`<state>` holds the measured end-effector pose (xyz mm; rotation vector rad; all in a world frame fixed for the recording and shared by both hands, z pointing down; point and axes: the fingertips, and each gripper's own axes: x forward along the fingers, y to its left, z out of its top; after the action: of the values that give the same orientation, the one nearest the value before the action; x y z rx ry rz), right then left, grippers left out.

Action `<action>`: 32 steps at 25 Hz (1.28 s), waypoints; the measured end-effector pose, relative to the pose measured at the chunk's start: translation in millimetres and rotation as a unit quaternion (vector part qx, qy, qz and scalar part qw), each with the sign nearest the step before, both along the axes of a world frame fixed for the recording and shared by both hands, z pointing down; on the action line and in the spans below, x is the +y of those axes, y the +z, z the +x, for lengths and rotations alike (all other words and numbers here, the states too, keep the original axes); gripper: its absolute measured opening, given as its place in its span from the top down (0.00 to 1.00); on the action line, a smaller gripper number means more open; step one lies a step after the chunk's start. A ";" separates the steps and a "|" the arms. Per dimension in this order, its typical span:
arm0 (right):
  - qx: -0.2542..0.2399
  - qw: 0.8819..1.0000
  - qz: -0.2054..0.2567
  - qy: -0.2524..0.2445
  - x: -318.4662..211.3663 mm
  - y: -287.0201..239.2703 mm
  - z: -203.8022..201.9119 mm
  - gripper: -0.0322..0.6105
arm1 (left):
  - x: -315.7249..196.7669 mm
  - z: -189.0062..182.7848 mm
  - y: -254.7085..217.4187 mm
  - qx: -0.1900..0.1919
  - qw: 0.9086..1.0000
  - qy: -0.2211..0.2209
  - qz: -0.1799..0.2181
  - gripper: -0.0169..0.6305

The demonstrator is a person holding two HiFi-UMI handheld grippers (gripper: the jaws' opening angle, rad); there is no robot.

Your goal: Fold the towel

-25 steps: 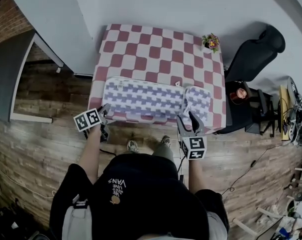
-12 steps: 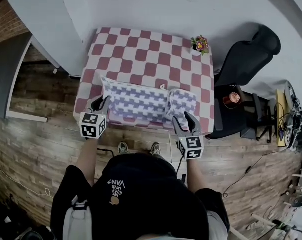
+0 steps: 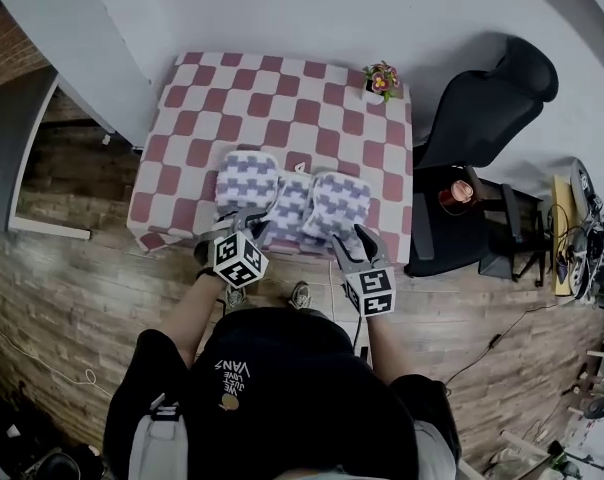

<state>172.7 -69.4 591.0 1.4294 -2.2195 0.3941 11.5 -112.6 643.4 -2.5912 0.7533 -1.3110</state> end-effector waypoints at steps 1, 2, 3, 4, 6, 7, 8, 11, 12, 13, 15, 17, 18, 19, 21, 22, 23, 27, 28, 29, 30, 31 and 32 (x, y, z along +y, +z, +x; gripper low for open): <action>0.001 1.000 -0.003 -0.006 0.7 3.4 -0.4 0.63 | 4.9 2.0 8.9 -0.023 1.000 0.013 0.000 0.90; 0.001 1.000 -0.005 -0.012 1.2 6.5 -1.0 0.63 | 9.1 3.0 15.5 -0.041 0.999 0.024 0.002 0.90; 0.002 1.000 -0.008 -0.017 1.8 9.5 -1.7 0.63 | 12.7 3.6 19.6 -0.053 0.998 0.035 0.007 0.90; 0.002 1.000 -0.012 -0.021 2.2 12.5 -2.4 0.63 | 16.0 4.3 21.7 -0.061 0.997 0.044 0.011 0.90; -0.002 0.999 -0.015 -0.029 1.6 16.3 -5.6 0.63 | 23.5 6.0 23.0 -0.066 0.996 0.062 0.011 0.88; -0.005 0.999 -0.016 -0.032 0.7 17.0 -8.4 0.63 | 27.9 6.9 22.9 -0.065 0.995 0.070 0.007 0.85; -0.008 0.999 -0.017 -0.036 -0.2 17.4 -11.6 0.63 | 32.2 7.6 22.1 -0.063 0.995 0.075 0.004 0.79; -0.002 0.999 -0.023 -0.046 -1.9 19.6 -20.5 0.63 | 40.3 7.0 14.7 -0.044 0.996 0.075 0.009 0.67; 0.010 0.998 -0.018 -0.051 -3.2 21.0 -24.2 0.63 | 41.1 5.1 10.7 -0.036 0.997 0.069 0.015 0.67; 0.030 0.998 -0.011 -0.061 -4.5 23.1 -29.0 0.63 | 40.7 1.8 5.9 -0.028 0.998 0.060 0.023 0.67; 0.079 0.993 0.000 -0.088 -5.9 30.0 -41.3 0.63 | 36.5 -9.0 -4.5 -0.013 0.998 0.035 0.042 0.67; 0.111 0.988 -0.003 -0.108 -7.4 40.4 -53.2 0.63 | 28.1 -23.0 -11.8 -0.008 0.998 0.008 0.059 0.67; 0.121 0.986 -0.006 -0.114 -8.4 46.2 -57.7 0.63 | 23.8 -29.4 -13.2 -0.009 0.998 -0.002 0.063 0.67; 0.132 0.984 -0.009 -0.118 -9.6 52.0 -61.3 0.63 | 20.2 -34.9 -13.0 -0.010 0.998 -0.009 0.064 0.67; 0.159 0.979 -0.009 -0.126 -12.4 61.6 -66.6 0.63 | 15.4 -42.9 -8.9 -0.015 0.998 -0.012 0.057 0.67; 0.172 0.976 -0.007 -0.130 -13.5 64.8 -68.8 0.63 | 13.8 -45.7 -5.6 -0.018 0.998 -0.011 0.052 0.67; 0.182 0.974 -0.004 -0.134 -14.3 66.3 -70.8 0.67 | 12.5 -47.8 -2.1 -0.022 0.999 -0.008 0.046 0.67; 0.186 0.972 0.003 -0.143 -12.2 59.8 -77.0 0.88 | 8.3 -51.4 7.4 -0.030 0.999 0.003 0.028 0.67; 0.185 0.972 0.004 -0.148 -10.4 57.9 -78.8 0.89 | 7.8 -52.0 9.2 -0.031 0.999 0.005 0.024 0.67; 0.185 0.971 0.004 -0.154 -8.0 56.8 -80.6 0.89 | 8.1 -52.4 11.4 -0.032 0.999 0.009 0.020 0.67; 0.187 0.969 0.004 -0.160 -5.1 57.1 -82.2 0.89 | 9.2 -52.6 14.2 -0.034 0.999 0.012 0.016 0.67; 0.190 0.967 0.001 -0.167 -1.6 58.9 -83.8 0.89 | 10.8 -53.1 17.4 -0.037 0.999 0.016 0.011 0.68; 0.194 0.966 -0.005 -0.173 2.4 62.9 -85.3 0.89 | 12.8 -54.1 20.7 -0.039 0.999 0.020 0.006 0.68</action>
<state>87.3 -67.0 653.9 0.9799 -2.0772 0.0033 -42.5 -99.8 664.1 -2.5157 0.6919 -1.3829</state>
